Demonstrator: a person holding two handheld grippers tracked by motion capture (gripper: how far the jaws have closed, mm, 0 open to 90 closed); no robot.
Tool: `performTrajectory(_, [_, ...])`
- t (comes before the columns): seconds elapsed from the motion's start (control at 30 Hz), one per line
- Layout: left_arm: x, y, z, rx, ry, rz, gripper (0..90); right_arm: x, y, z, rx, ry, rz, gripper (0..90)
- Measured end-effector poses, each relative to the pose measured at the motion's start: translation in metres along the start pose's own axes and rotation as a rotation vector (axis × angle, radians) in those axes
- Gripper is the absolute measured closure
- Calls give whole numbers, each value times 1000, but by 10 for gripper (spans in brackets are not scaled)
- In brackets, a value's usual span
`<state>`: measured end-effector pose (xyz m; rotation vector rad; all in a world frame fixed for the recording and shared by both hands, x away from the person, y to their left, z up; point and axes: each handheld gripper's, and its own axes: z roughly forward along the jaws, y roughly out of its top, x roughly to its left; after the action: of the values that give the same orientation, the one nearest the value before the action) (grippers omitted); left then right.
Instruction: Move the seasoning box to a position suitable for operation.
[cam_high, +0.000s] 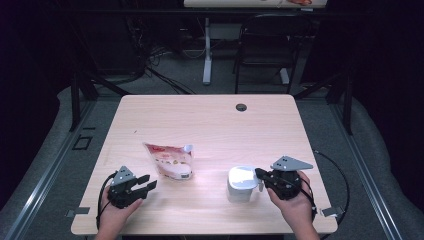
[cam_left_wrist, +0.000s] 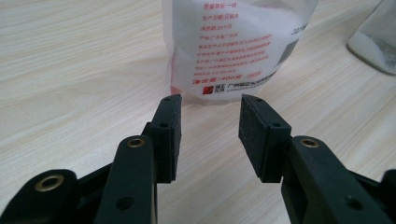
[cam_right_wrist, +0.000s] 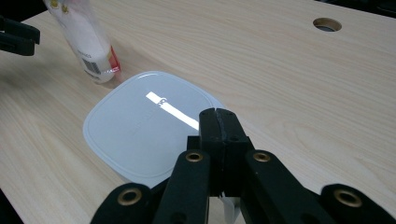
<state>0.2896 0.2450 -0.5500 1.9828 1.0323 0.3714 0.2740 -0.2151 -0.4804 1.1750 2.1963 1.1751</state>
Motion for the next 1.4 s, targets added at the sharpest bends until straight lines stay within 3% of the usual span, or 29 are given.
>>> performTrajectory(1.4, [1, 1, 0, -1, 1, 4, 594, 0, -4, 1, -31, 20, 12, 900])
